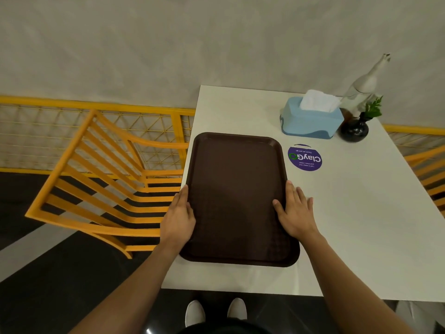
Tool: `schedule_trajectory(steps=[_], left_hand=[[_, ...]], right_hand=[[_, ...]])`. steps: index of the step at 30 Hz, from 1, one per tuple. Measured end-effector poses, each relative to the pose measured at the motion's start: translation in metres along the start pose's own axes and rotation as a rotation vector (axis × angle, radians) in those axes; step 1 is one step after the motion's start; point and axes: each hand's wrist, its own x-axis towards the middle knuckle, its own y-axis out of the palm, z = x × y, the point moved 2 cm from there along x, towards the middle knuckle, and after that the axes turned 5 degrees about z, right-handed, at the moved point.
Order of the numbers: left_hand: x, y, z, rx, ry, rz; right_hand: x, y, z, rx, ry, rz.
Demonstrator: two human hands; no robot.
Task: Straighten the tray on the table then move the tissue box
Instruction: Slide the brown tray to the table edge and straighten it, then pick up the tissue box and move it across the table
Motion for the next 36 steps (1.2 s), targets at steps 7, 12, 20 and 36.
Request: schedule_trajectory(steps=[7,12,20,36], left_hand=[[0.000,0.002,-0.001,0.006,0.005,-0.005],[0.000,0.003,-0.003,0.012,-0.003,0.005],[0.002,0.004,-0.001,-0.041,-0.001,0.041],[0.035,-0.006,-0.103,-0.093,0.329,0.053]], right_hand=[[0.001,-0.001,-0.004,-0.008,0.013,-0.004],[0.000,0.000,-0.007,-0.018,0.031,-0.001],[-0.001,-0.003,-0.006,-0.002,0.043,-0.002],[-0.021,-0.071,-0.069,0.446,0.114,-0.298]])
